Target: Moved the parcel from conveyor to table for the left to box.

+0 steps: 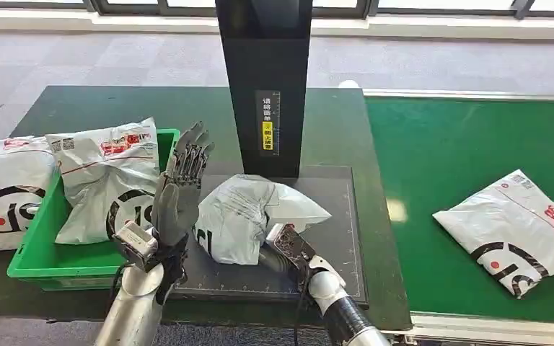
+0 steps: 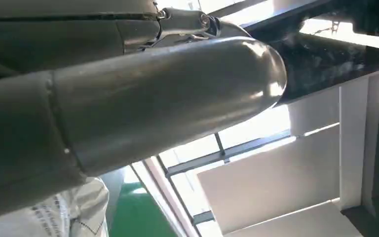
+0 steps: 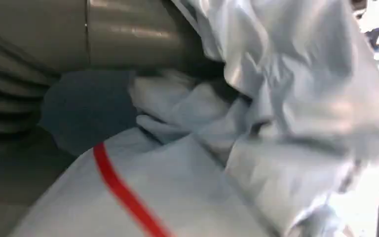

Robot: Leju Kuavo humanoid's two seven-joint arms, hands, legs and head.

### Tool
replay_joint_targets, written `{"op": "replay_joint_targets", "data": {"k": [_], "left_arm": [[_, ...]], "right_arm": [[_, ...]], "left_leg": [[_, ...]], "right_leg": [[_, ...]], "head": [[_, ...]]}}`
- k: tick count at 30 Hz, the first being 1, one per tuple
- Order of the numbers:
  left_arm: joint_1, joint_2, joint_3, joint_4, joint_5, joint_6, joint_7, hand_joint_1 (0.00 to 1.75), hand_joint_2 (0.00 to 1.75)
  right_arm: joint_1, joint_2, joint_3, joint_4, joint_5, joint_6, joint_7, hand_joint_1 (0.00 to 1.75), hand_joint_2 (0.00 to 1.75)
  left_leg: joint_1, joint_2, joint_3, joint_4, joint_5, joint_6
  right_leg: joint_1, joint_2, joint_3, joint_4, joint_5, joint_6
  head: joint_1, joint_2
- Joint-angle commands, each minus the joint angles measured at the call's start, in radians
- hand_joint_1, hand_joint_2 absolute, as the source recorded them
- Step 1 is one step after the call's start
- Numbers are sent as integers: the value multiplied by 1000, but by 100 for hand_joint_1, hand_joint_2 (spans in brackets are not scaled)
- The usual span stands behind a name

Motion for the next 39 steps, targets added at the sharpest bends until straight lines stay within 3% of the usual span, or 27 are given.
{"op": "replay_joint_targets", "data": {"k": [1, 3, 8, 11, 16, 28, 39], "left_arm": [[-33, 16, -7, 41, -4, -12, 10, 0, 0], [-15, 20, -2, 22, -9, -10, 14, 0, 0], [9, 22, 3, -10, -18, -6, 19, 0, 0], [56, 20, 16, -74, -34, 4, 26, 0, 0], [74, 22, 19, -89, -46, -2, 31, 0, 0], [52, 21, 17, -72, -54, -10, 29, 0, 0], [30, 17, 13, -54, -54, -7, 33, 0, 0]], "right_arm": [[-39, -31, 22, 63, 9, -34, 27, 0, 0], [-24, -39, 8, 16, 27, -88, 61, 0, 0], [0, -48, -16, -68, 13, -90, 89, 0, 0], [60, -75, -65, -256, -43, -99, 82, 0, 0], [199, -110, -70, -562, -128, -10, 70, 0, 0], [228, -118, 58, -641, -183, 84, 43, 0, 0], [218, -125, 46, -586, -203, 66, 43, 0, 0]], "left_leg": [[0, -1, 2, -1, 0, 1], [0, 0, 2, -1, 0, 1], [0, 0, 1, -1, 1, 1], [0, 0, 1, -1, 0, 1], [-1, -3, 0, -1, 0, 1], [0, 1, 0, -1, -1, 1], [0, 0, 1, -1, -1, 1]], "right_leg": [[0, -1, 2, -2, 0, 0], [0, -1, 2, -2, 0, 0], [0, -1, 2, -2, 1, 0], [0, -1, 1, -1, 0, 0], [-1, -3, 1, -1, -1, 0], [0, 0, 0, -2, 0, 0], [0, 0, 2, -2, 0, 0]], "head": [[0, 0], [0, 0], [0, 0], [0, 0], [0, 0], [0, 0], [0, 0]]}}
